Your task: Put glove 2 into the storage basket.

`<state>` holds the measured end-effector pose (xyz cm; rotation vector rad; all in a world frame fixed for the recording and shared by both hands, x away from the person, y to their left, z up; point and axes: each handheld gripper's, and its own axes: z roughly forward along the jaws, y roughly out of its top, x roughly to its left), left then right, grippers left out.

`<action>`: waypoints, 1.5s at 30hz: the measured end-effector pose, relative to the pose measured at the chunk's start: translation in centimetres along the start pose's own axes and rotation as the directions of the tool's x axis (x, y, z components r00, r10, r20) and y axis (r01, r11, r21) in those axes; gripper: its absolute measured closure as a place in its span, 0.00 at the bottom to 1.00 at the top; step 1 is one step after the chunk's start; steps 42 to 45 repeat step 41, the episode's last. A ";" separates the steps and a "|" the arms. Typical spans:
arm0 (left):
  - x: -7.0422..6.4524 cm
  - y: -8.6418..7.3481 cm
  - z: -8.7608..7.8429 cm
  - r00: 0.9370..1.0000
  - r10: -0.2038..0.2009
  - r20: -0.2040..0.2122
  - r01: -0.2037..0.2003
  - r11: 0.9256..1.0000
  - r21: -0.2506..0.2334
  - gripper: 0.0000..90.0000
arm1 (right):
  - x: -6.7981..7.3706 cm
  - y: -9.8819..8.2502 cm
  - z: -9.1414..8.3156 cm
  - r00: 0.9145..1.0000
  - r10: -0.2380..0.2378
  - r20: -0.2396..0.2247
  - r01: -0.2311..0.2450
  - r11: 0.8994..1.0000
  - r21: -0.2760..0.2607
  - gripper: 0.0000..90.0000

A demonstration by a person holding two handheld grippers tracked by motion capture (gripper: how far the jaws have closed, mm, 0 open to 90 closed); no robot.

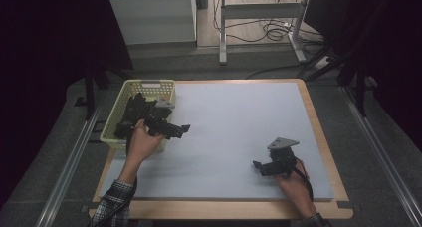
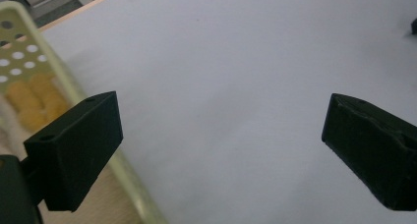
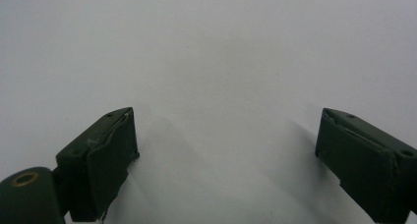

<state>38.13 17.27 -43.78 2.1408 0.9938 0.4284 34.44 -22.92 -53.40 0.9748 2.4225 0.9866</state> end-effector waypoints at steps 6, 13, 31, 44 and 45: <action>-1.9 -0.1 0.6 0.999 0.036 0.030 -0.036 0.999 -0.005 0.02 | 0.0 0.0 0.0 1.000 0.001 0.000 -0.001 1.000 0.001 0.09; -4.1 -1.2 2.0 0.996 0.050 0.079 -0.049 0.999 -0.011 0.02 | 0.0 0.0 0.0 1.000 0.000 0.001 0.000 1.000 0.001 0.09; -7.6 -6.6 6.9 0.989 0.085 0.125 -0.092 0.994 0.059 0.02 | 0.0 0.0 0.0 1.000 -0.001 0.001 0.001 1.000 0.000 0.09; -7.8 -7.7 7.9 0.989 0.076 0.130 -0.084 0.995 0.057 0.00 | 0.0 0.0 0.0 1.000 0.000 0.000 0.000 1.000 0.000 0.09; -7.8 -7.7 7.9 0.989 0.076 0.130 -0.084 0.995 0.057 0.00 | 0.0 0.0 0.0 1.000 0.000 0.000 0.000 1.000 0.000 0.09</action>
